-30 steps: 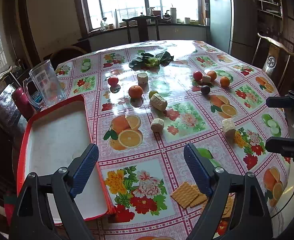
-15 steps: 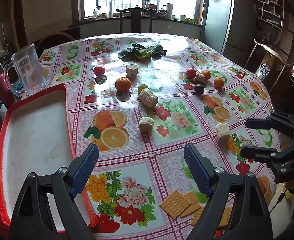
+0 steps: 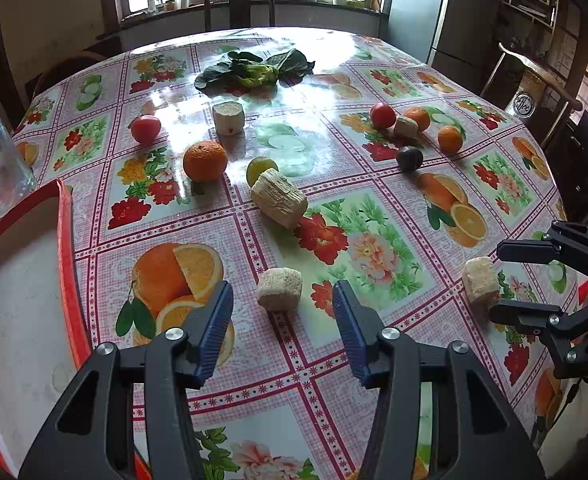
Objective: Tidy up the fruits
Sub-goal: 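Grasp a cream cube with the left gripper while the right grasps a cream cylinder, then carry both held pieces over the red-rimmed tray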
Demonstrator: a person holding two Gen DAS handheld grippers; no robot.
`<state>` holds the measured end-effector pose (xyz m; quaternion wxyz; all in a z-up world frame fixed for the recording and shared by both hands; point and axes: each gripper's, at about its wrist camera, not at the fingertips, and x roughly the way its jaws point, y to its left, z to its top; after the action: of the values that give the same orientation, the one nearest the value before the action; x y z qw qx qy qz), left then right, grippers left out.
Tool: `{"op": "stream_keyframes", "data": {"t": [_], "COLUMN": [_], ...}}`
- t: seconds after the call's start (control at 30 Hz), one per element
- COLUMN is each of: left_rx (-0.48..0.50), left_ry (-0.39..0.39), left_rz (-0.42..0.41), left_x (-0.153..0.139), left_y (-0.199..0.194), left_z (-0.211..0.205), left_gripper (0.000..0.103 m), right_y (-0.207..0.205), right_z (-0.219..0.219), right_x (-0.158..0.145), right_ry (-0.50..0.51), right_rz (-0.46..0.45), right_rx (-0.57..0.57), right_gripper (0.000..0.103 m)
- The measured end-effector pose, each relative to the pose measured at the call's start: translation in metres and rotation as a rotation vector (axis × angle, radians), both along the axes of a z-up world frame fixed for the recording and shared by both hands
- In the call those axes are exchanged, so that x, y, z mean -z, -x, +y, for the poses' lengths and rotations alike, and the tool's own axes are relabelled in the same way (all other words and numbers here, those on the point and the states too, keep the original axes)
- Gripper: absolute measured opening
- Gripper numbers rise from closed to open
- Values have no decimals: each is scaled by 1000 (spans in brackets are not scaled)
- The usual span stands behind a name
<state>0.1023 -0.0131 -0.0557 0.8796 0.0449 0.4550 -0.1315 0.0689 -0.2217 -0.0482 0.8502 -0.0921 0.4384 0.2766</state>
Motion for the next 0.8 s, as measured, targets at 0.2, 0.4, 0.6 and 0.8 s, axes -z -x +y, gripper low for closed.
{"op": "stream_keyframes", "data": {"t": [0.2,0.4,0.6,0.8], "left_rx": [18,29,28,13], "left_ry": [-11,5,44,80], "left_rz": [11,8,-4,-25], "left_x": [10,10,4,-6], "left_y": [-11,-15,-3,17], "left_z": [-3,-2,4,20], "left_gripper": [26,23,23,23], "right_y": [-8,-7,5,19], "right_z": [5,9,17,33], "right_x": [12,14,4,-7], "right_ry": [31,49,22,-5], "right_rz": [26,16,15,7], "right_rx": [7,8,-22,-63], "right_gripper": [45,39,39,39]}}
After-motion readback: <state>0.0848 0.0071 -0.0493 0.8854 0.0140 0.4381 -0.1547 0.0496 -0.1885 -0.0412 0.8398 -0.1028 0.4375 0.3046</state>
